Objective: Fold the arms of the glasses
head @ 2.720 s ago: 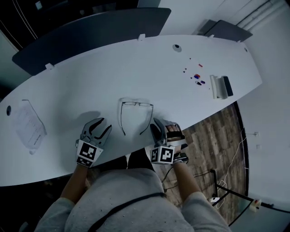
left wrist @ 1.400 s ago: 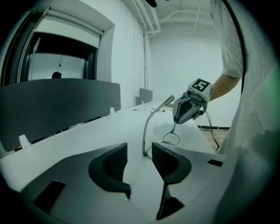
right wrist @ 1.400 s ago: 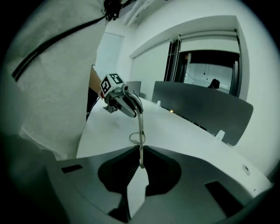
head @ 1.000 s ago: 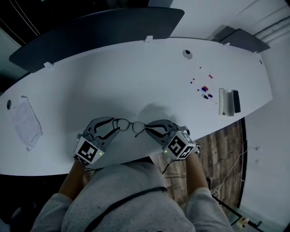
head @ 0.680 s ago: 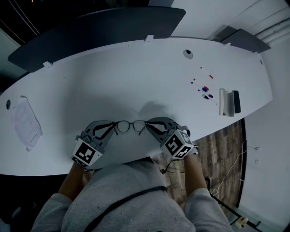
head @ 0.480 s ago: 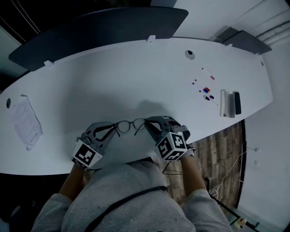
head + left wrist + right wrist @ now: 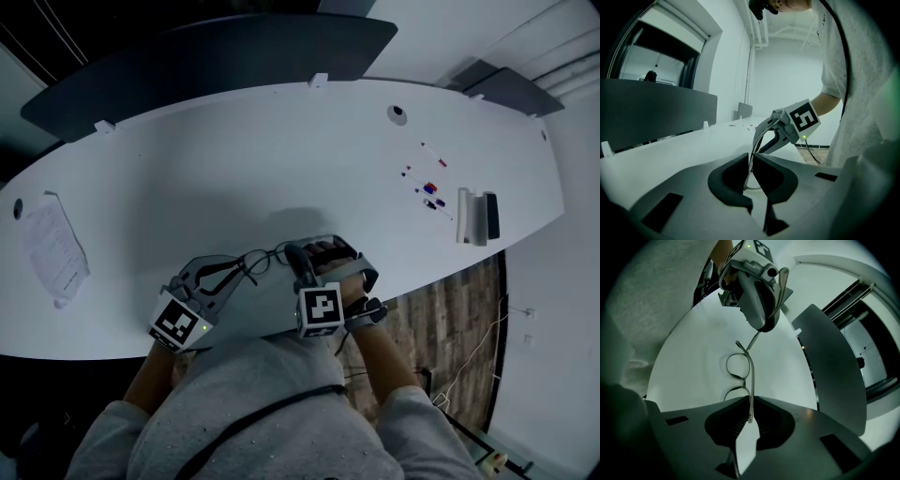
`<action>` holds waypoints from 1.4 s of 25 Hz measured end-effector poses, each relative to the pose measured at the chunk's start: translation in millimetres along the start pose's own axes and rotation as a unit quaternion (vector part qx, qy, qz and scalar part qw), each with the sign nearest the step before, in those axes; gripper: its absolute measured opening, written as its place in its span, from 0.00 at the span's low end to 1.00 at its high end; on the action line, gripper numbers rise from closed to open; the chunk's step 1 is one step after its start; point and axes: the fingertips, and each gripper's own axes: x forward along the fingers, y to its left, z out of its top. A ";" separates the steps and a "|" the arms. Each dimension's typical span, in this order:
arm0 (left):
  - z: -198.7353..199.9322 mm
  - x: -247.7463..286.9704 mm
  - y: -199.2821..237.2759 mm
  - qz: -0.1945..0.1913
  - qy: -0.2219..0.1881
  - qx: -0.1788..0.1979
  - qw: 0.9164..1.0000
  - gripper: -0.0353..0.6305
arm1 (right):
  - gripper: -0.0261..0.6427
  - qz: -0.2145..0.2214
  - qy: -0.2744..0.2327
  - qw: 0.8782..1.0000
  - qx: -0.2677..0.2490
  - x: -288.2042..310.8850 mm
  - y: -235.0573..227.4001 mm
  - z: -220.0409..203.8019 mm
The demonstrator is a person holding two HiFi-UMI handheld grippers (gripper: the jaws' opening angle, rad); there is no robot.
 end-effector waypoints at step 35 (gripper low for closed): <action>5.3 8.7 -6.7 0.006 0.008 -0.003 1.000 0.09 | 0.25 0.046 -0.171 0.867 0.466 -3.5 4.0 -39.2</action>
